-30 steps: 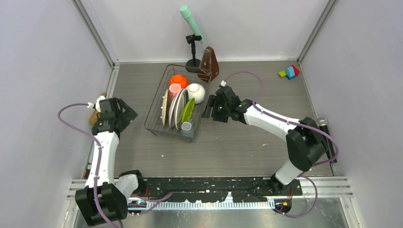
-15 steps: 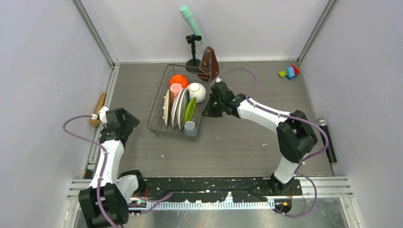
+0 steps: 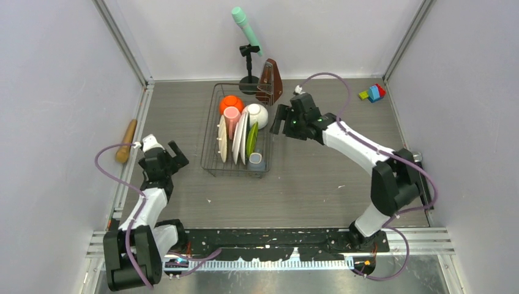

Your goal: Load the mixed dishes into the dish rack

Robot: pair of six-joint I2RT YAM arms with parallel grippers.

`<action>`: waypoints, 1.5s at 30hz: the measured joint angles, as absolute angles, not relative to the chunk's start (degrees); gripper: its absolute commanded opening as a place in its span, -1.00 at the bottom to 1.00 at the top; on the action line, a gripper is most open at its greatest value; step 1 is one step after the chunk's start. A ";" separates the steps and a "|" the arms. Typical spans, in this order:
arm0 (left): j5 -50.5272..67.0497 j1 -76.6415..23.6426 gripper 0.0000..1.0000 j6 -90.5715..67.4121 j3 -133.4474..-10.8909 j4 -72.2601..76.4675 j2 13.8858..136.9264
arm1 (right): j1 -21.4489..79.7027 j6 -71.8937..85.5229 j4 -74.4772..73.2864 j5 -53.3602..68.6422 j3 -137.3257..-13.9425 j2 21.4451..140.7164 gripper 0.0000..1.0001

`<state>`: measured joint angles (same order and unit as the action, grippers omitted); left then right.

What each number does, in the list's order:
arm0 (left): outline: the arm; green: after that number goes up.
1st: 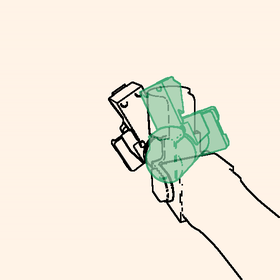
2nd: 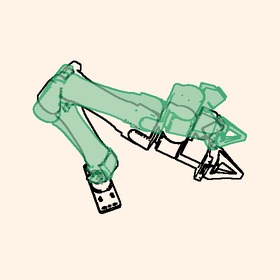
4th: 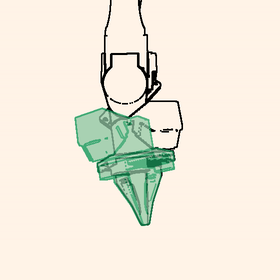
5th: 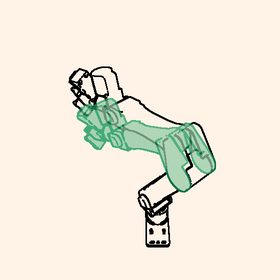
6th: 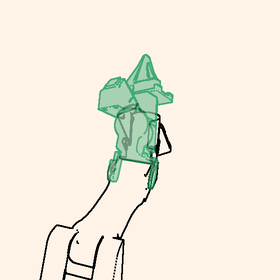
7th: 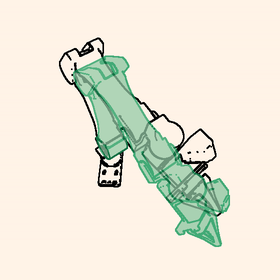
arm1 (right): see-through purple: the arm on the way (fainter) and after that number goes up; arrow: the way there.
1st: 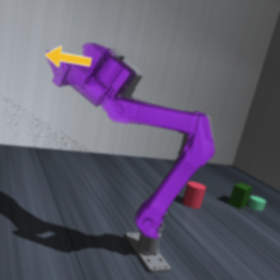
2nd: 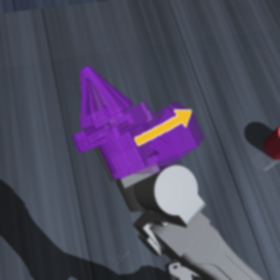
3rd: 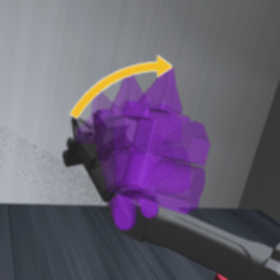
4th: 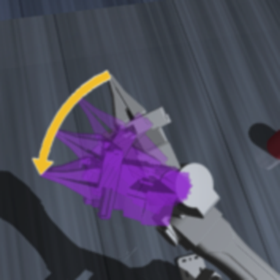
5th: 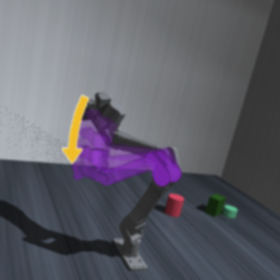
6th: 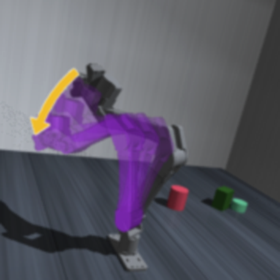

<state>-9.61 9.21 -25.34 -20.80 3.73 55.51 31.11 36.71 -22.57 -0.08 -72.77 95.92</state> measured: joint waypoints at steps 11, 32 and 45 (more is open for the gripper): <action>0.86 9.04 0.99 -17.32 -13.15 30.41 67.46 | 24.58 23.86 -1.45 -16.99 -46.30 66.37 0.78; -1.58 4.45 0.99 -10.46 -12.45 60.53 87.02 | 4.62 8.19 33.30 -22.52 -24.32 76.01 0.77; 1.15 4.12 0.99 -8.49 -15.86 61.19 89.97 | 2.46 6.76 47.90 -20.45 -20.18 88.09 0.87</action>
<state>1.15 4.12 -8.49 -15.86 61.19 89.97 2.46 6.76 47.90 -20.45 -20.18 88.09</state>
